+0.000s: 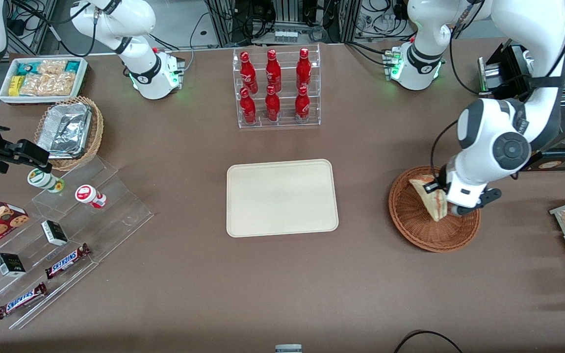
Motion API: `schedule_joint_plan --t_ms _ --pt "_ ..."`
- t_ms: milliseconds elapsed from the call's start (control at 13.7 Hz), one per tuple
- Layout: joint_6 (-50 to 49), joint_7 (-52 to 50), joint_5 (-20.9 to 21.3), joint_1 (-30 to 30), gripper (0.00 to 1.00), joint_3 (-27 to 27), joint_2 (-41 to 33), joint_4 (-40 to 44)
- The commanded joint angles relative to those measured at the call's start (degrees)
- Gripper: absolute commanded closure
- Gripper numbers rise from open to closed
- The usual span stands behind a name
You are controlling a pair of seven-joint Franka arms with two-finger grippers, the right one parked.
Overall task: Place sandwich from basket to tray
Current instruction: 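Lift the sandwich out of the basket with the left gripper, then carry the sandwich over the beige tray with the left gripper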
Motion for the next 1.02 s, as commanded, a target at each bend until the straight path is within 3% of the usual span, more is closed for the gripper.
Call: schedule_joint_plan --t_ms 0,293,585,951 --pt "-1.47 -0.34 -0.04 -6.39 1.00 0.34 0.29 1.36" --pt "2.31 -2.10 -0.83 -17.11 1.00 0.34 3.00 3.63" --pt "1.87 -12.54 -0.75 -26.87 1.00 0.34 12.66 14.16" --pt "1.78 -20.37 -0.49 -34.35 1.00 0.34 23.04 26.47"
